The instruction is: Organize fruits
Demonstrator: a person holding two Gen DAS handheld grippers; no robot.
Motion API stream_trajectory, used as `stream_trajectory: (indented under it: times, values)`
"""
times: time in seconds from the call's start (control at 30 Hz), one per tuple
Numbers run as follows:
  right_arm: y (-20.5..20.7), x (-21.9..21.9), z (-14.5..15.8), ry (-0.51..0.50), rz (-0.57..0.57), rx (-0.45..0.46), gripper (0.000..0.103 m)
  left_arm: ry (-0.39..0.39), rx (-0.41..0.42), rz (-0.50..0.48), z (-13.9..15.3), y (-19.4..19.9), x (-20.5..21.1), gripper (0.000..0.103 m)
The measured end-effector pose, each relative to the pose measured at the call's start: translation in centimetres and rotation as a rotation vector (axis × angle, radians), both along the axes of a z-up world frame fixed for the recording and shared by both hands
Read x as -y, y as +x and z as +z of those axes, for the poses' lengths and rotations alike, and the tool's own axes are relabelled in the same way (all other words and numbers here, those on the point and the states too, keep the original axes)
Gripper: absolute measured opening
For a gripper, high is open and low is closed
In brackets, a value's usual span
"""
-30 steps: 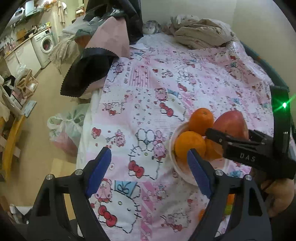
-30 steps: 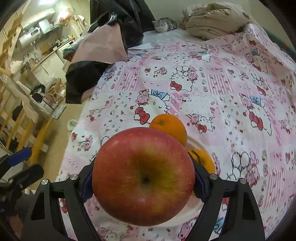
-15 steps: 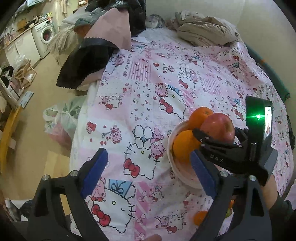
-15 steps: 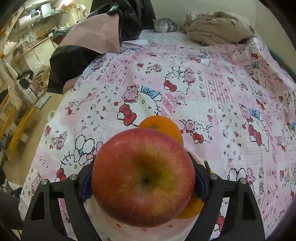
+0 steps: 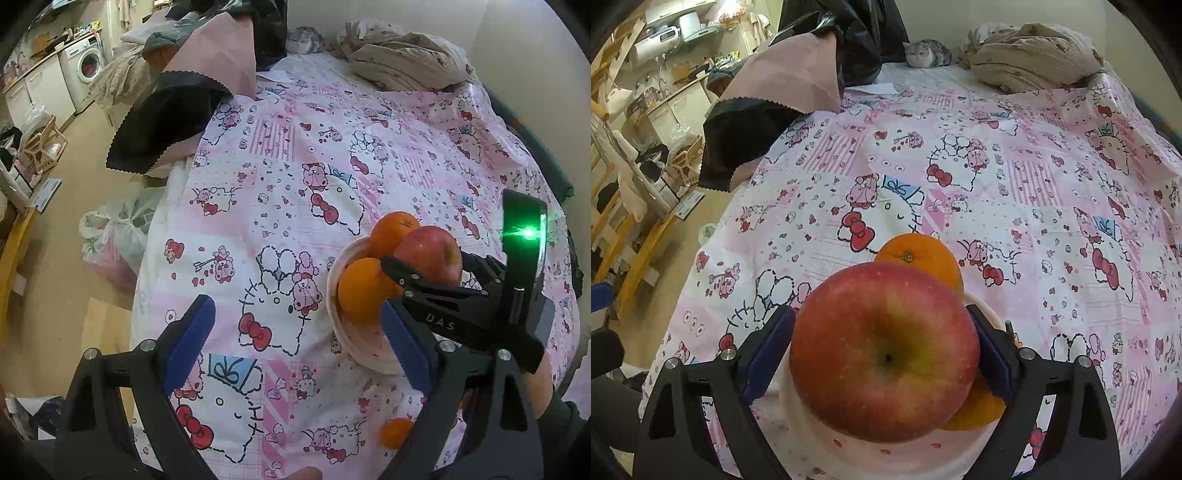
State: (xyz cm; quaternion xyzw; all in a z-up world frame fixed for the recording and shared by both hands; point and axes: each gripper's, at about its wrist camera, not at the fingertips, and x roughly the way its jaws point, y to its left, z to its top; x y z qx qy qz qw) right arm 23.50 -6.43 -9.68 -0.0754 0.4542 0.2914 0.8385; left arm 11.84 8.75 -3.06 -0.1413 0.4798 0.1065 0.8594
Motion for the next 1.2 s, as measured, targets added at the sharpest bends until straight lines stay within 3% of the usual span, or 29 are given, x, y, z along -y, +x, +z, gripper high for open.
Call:
stream_trajectory:
  times: [0.13, 0.33, 0.47, 0.67, 0.97, 1.2]
  values:
    - [-0.5, 0.5, 1.5, 0.012, -0.022, 0.036, 0.093, -0.006, 0.007, 0.007, 0.2, 0.0, -0.1, 0.089]
    - [-1.7, 2.3, 4.7, 0.104, -0.02, 0.0, 0.093, -0.004, 0.025, -0.004, 0.7, 0.0, 0.2, 0.089]
    - [-2.8, 5.2, 7.8, 0.185, -0.062, -0.007, 0.093, 0.004, 0.049, 0.003, 1.3, -0.3, 0.0, 0.089]
    - [-4.2, 9.5, 10.2, 0.205, -0.159, -0.019, 0.093, 0.016, 0.089, 0.031, 2.5, -1.5, -0.5, 0.089]
    - [-8.1, 14.5, 11.3, 0.235, -0.253, -0.06, 0.093, 0.005, 0.116, 0.011, 3.6, -4.7, 0.3, 0.089]
    - [-11.2, 16.1, 9.6, 0.222, -0.307, -0.115, 0.093, 0.013, 0.099, -0.046, 3.0, -6.4, 2.6, 0.089]
